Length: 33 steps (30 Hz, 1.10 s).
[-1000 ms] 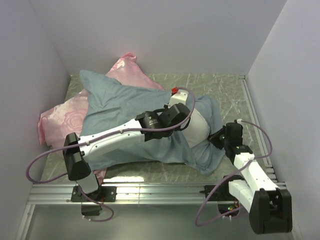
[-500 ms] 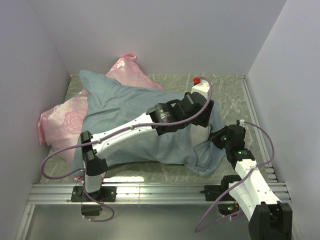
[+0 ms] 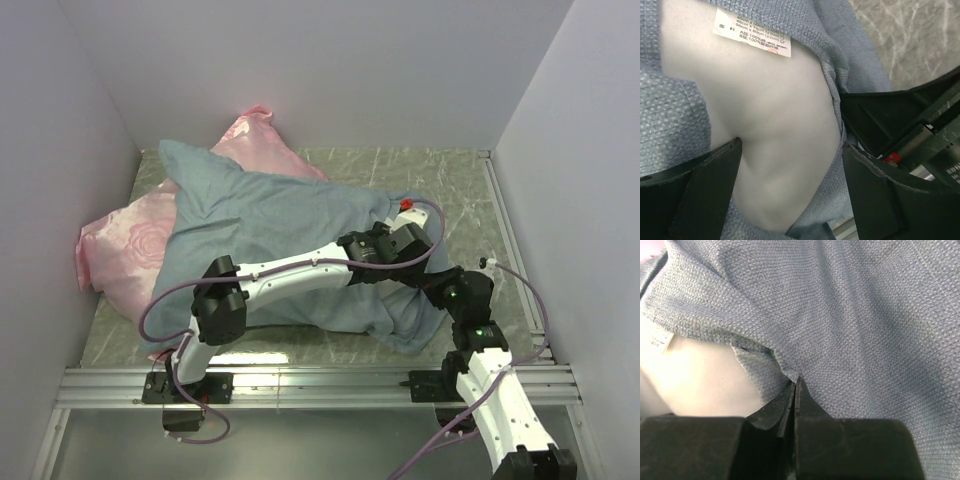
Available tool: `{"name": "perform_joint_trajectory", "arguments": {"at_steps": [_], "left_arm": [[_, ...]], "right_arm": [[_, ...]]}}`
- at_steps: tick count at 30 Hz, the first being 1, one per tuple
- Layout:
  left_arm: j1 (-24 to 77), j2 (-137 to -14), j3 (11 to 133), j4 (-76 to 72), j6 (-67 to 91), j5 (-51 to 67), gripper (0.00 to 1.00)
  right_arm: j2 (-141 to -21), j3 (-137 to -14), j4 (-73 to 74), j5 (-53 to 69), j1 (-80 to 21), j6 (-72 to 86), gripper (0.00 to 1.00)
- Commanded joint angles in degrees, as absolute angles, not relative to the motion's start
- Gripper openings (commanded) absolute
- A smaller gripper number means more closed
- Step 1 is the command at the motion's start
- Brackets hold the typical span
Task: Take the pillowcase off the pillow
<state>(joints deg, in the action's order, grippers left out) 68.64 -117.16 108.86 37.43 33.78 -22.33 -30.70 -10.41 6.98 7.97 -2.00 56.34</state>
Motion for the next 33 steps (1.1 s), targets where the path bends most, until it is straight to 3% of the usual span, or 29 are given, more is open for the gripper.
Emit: {"name": "perform_joint_trajectory", "arguments": {"at_steps": [1, 5, 9, 11, 12, 13, 14, 16, 19, 22, 26, 29, 33], "left_arm": [[68.2, -118.6, 109.8, 36.4, 35.2, -23.1, 0.88], [67.2, -122.3, 110.6, 39.2, 36.3, -27.9, 0.90], [66.2, -125.1, 109.0, 35.9, 35.8, -24.6, 0.92], [65.6, -127.3, 111.7, 37.7, 35.6, -24.5, 0.87], [65.1, -129.2, 113.7, 38.6, 35.8, -24.4, 0.79], [64.3, -129.6, 114.3, 39.0, 35.7, -24.1, 0.64], [63.8, -129.6, 114.6, 38.9, 35.9, -24.0, 0.22], [62.4, -128.2, 115.7, 38.5, 35.3, -23.3, 0.00], [61.1, -125.2, 120.5, 40.0, 33.8, -25.0, 0.00], [59.5, -123.0, 126.5, 43.1, 32.5, -25.8, 0.00], [57.7, -120.5, 128.4, 44.5, 31.7, -25.4, 0.00], [56.1, -118.5, 127.6, 43.9, 31.7, -24.2, 0.00], [55.1, -117.0, 129.4, 43.7, 31.6, -23.0, 0.00]], "right_arm": [[-30.2, -9.8, 3.7, 8.6, -2.1, 57.7, 0.00], [-30.0, -9.6, 3.3, 9.1, -2.1, 57.4, 0.00], [-28.6, -9.3, 2.8, 9.8, -2.1, 56.7, 0.00], [-28.3, -10.0, 3.3, 10.1, -2.2, 55.7, 0.00], [-28.2, -10.4, 3.9, 10.2, -2.1, 55.5, 0.00], [-28.1, -10.8, 4.2, 10.5, -2.1, 55.1, 0.00], [-28.0, -11.9, 4.7, 10.6, -2.2, 54.2, 0.00], [-27.4, -13.5, 7.4, 10.5, -2.2, 53.0, 0.00], [-27.0, -18.6, 9.1, 12.6, -2.2, 50.2, 0.06], [-28.4, -23.0, 11.6, 15.8, -2.2, 47.6, 0.22], [-27.3, -31.3, 16.1, 17.0, -2.3, 44.9, 0.53], [-26.4, -35.5, 19.9, 17.5, -2.6, 41.6, 0.67], [-29.5, -38.8, 23.7, 17.4, -3.6, 37.1, 0.76]]}}
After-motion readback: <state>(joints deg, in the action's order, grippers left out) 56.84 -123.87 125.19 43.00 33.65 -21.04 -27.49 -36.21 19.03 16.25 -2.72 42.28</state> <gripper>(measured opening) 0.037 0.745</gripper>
